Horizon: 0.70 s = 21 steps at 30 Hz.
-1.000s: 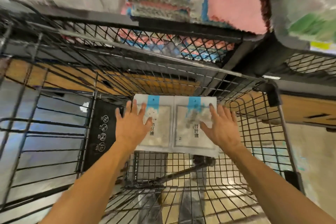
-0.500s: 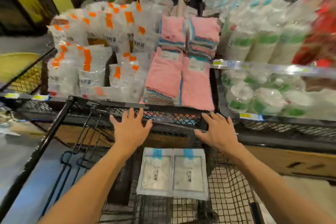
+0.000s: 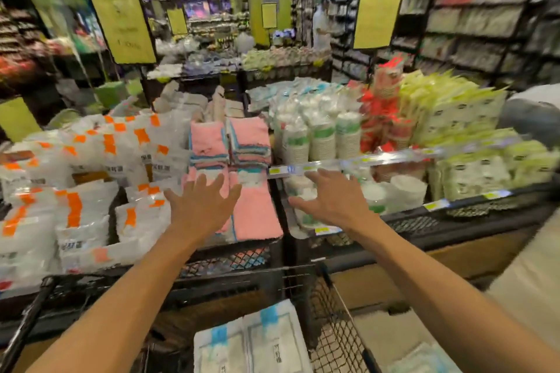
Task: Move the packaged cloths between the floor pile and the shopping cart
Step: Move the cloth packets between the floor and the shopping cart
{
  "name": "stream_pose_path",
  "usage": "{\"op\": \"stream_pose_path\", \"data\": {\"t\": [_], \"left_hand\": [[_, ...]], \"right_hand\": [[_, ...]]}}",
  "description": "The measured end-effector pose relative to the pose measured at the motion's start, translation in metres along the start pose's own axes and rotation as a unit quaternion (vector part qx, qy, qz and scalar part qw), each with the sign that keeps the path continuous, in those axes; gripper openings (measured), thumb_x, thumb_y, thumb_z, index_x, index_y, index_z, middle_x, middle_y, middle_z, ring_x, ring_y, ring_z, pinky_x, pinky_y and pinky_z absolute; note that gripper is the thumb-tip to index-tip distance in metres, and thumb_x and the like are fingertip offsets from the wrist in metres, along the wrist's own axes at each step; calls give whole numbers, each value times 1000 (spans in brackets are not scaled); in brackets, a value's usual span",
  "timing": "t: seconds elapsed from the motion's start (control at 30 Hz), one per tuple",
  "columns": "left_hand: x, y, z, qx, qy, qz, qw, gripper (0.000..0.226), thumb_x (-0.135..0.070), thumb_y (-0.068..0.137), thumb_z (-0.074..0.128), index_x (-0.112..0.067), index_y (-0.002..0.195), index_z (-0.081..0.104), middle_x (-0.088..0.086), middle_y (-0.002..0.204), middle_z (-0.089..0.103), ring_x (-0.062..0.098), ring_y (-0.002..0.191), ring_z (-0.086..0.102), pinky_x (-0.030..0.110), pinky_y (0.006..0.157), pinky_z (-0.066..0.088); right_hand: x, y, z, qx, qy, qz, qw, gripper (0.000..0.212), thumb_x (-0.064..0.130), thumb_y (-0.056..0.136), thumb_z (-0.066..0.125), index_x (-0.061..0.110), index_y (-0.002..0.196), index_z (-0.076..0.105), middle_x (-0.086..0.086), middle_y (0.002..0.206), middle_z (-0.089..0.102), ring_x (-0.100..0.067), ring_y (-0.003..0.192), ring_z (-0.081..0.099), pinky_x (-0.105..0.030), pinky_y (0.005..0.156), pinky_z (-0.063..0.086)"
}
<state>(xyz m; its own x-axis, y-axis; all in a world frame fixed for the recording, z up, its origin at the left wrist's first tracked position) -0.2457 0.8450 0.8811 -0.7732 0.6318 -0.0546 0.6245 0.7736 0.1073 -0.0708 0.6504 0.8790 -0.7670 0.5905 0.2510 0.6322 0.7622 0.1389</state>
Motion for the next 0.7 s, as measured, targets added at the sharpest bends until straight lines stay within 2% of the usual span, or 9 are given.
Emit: {"op": "stream_pose_path", "data": {"t": [0.1,0.17,0.27,0.37,0.47,0.57,0.7], "left_hand": [[-42,8,-21,-3,-2,67,998,79,-82,90,11,-41,154,35,2,162,36,34,147,34,70,115,17],[-67,5,-33,-14,-15,110,994,90,-89,83,6,-40,151,40,4,156,43,35,140,43,67,113,25],[-112,-4,-42,-33,15,200,979,68,-73,96,19,-35,147,44,7,149,49,37,134,47,60,108,36],[-159,-22,-48,-12,-23,244,969,76,-78,93,14,-36,150,41,6,156,43,35,142,40,63,114,27],[-205,-47,-46,-4,-57,308,950,80,-82,90,9,-40,152,37,5,161,37,36,147,33,67,118,15],[-248,-83,-43,17,-91,369,925,79,-83,90,9,-42,151,39,4,159,40,38,144,37,72,115,17],[-298,-130,-38,33,-106,429,897,70,-77,94,15,-43,149,40,1,159,40,35,143,39,70,114,20]], "right_hand": [[-21,-26,-34,-28,-10,55,998,89,85,86,46,31,156,40,-1,165,37,-27,152,33,-62,122,22],[-33,-47,-55,-50,-17,85,995,87,83,86,47,30,155,42,-1,164,39,-28,151,34,-60,121,25],[-54,-86,-82,-87,-34,143,985,85,88,83,42,33,148,50,0,156,50,-29,143,44,-60,116,33],[-78,-133,-103,-101,-41,210,972,84,86,83,42,35,149,48,0,155,50,-30,142,46,-61,115,35],[-98,-184,-121,-123,-45,285,949,84,84,86,46,32,152,46,-2,158,47,-30,146,42,-63,119,30],[-119,-236,-131,-129,-49,348,927,92,89,82,41,32,154,44,-2,161,43,-30,147,42,-59,118,35],[-150,-305,-142,-154,-61,416,894,99,94,76,31,33,152,46,1,159,47,-27,143,47,-54,114,41]]}}
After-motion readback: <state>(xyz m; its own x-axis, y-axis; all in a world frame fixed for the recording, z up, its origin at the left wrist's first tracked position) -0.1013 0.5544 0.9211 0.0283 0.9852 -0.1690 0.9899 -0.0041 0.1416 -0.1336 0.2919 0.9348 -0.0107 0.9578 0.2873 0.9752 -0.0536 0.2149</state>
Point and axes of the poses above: each hand's wrist, its own y-axis towards the middle knuckle, its own z-axis out of the palm, x = y × z, the point moved 2 cm from there along y, towards the middle knuckle
